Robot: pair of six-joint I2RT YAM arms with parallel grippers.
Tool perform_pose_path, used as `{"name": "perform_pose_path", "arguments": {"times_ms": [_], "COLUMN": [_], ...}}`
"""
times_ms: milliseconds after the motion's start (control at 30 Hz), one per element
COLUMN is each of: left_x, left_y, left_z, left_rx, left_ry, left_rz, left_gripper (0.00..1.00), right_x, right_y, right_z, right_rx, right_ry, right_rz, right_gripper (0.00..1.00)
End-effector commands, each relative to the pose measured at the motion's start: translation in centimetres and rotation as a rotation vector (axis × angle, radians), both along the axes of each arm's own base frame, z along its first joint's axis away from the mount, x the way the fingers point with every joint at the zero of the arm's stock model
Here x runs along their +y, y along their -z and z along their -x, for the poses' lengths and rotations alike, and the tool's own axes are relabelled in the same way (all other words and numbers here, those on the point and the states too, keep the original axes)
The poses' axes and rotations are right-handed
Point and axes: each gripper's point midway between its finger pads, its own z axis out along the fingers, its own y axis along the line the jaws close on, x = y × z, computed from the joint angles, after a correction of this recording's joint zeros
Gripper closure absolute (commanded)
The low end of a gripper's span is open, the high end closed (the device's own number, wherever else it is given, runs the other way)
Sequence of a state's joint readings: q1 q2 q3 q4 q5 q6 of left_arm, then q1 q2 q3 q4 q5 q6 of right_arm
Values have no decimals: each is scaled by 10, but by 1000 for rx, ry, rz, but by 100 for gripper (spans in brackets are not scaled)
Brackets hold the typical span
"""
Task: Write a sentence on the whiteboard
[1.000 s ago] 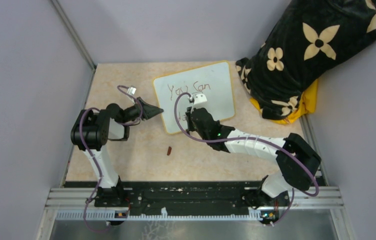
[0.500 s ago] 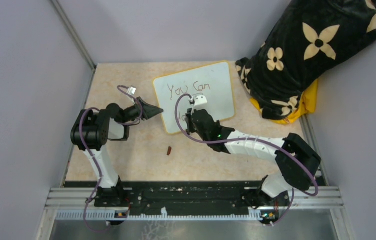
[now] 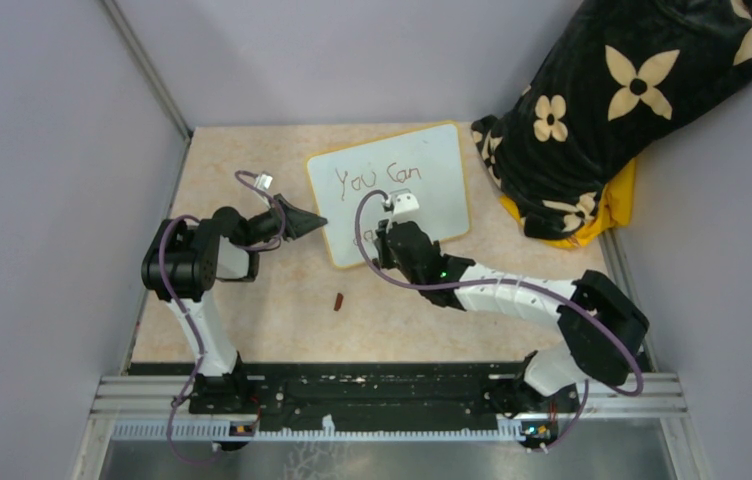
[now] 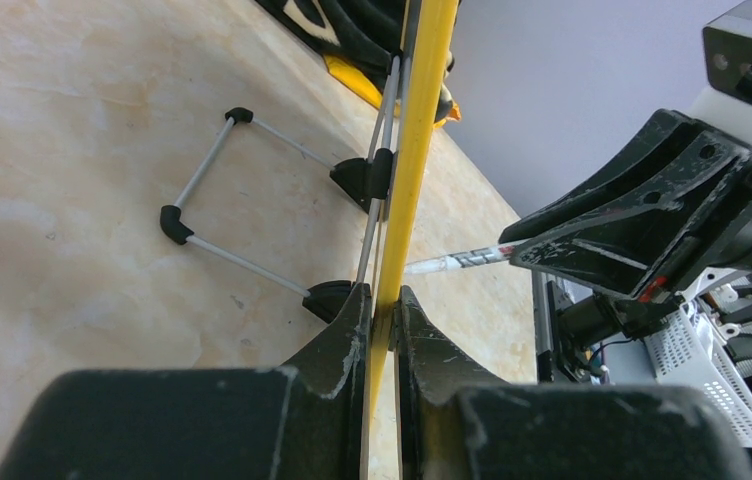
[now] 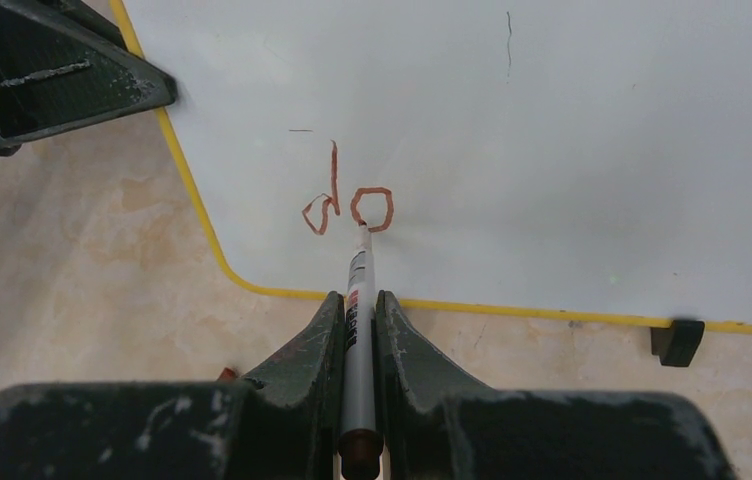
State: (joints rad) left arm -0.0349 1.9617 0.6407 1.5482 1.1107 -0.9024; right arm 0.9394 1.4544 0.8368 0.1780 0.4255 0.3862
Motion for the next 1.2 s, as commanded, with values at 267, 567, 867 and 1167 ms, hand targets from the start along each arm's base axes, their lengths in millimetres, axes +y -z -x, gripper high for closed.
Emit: {"name": "perform_pose_path", "arguments": {"times_ms": [267, 567, 867, 1167], "left_x": [-9, -9, -9, -9], "left_y": [-14, -12, -10, -9], "left_z": [15, 15, 14, 14], "left_rx": [-179, -175, -171, -166], "left_ry": [58, 58, 57, 57], "left_rz": [-4, -8, -10, -10], "left_gripper": [100, 100, 100, 100], "right_x": [-45, -53, -37, -38], "right_y": [-96, -91, -80, -64], "right_z": [-21, -36, -38, -38], "right_rx": [-180, -179, -161, -134], "right_ry": [134, 128, 75, 75], "right_rz": [-150, -182, -186, -155], "right_gripper": [100, 100, 100, 100]}}
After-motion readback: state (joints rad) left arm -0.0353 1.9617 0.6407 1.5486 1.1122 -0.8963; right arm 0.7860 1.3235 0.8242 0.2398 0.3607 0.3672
